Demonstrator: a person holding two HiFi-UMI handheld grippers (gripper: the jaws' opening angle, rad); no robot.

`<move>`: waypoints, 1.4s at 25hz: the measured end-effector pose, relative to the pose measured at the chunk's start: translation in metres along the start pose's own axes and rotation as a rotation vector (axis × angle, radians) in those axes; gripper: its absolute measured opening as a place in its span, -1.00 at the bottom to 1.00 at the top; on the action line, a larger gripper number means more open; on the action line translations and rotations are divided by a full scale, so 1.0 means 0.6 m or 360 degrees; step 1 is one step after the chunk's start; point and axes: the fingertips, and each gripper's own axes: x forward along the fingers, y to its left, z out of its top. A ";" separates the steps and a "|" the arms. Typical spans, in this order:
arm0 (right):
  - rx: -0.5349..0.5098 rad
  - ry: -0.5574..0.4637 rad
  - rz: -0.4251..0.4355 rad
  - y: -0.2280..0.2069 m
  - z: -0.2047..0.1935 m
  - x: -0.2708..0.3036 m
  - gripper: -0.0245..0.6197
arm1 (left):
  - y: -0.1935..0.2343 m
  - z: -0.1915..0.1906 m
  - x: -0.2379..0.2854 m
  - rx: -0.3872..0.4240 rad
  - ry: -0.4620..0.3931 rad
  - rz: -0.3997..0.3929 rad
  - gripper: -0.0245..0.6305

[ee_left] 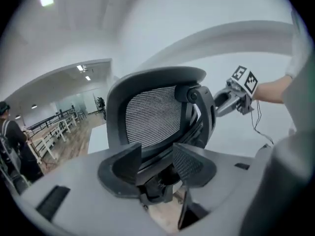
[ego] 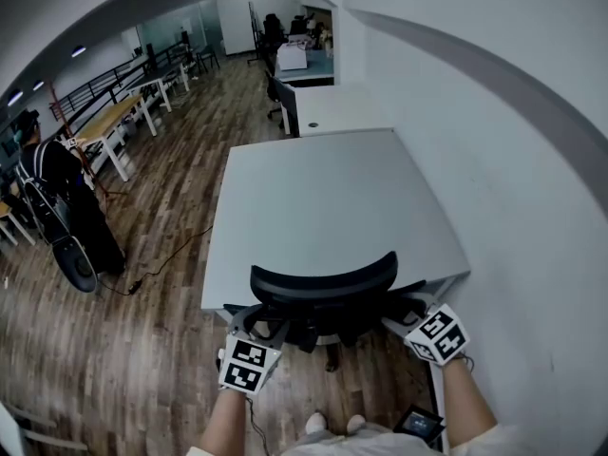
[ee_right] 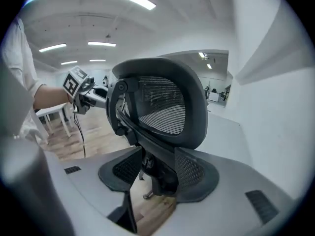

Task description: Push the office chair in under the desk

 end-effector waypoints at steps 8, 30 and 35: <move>0.0201 -0.0328 0.0033 0.057 0.016 -0.040 -0.62 | -0.060 0.000 -0.034 -0.0230 -0.0201 -0.0028 -0.63; 0.0155 -0.0570 0.0266 0.153 0.042 -0.069 -0.79 | -0.153 0.014 -0.050 -0.0208 -0.0281 -0.0154 -0.90; 0.0089 -0.0630 0.0364 0.173 0.059 -0.082 -0.81 | -0.169 0.020 -0.053 -0.0191 -0.0297 -0.0174 -0.90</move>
